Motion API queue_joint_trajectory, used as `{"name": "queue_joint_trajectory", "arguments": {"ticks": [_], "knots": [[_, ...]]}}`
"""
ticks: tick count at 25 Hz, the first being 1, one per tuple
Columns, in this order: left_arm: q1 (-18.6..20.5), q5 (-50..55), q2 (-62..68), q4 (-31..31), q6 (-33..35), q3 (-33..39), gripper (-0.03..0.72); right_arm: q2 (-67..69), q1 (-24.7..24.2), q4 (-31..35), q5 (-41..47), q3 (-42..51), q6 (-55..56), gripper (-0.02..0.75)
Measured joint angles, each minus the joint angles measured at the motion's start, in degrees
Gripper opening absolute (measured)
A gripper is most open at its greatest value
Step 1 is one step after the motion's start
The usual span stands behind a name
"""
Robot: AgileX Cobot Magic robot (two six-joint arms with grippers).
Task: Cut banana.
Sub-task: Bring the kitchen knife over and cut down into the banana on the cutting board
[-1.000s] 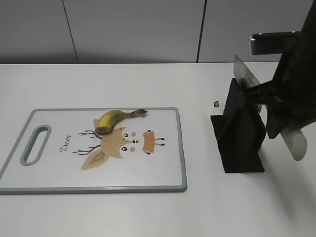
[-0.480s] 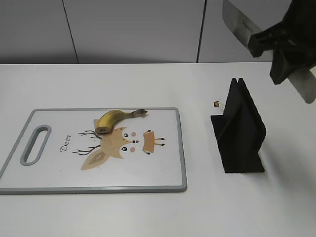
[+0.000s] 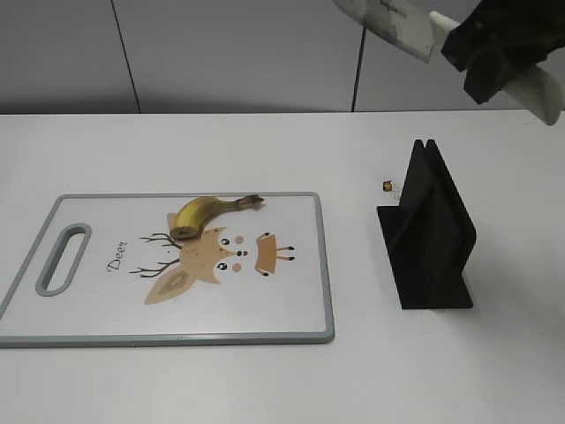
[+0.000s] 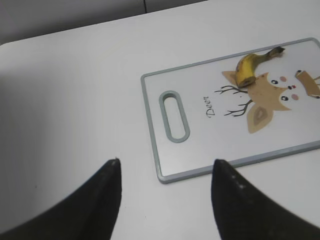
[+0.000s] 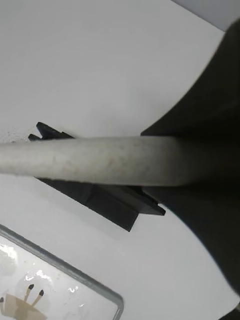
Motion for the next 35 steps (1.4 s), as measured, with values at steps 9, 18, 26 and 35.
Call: {"name": "queue_joint_trajectory", "arguments": {"ticks": [9,18,26,35], "knots": [[0.0,-4.6,20.2,-6.91,14.45,-13.99,0.574,7.83,0.0,0.64,-0.17,-9.44,-20.96,0.16],[-0.2,3.18,40.8,-14.55,42.51,-30.74,0.59,12.59,0.0,7.8,-5.77,-11.27,-41.97,0.16],[-4.07,10.0,58.83,-20.47,58.4,-43.83,0.59,16.62,-0.01,18.41,-6.63,-12.29,-59.5,0.16],[-9.87,10.04,69.74,-16.44,63.09,-46.6,0.59,21.28,0.05,23.75,-5.0,-14.03,-66.81,0.16]]}}
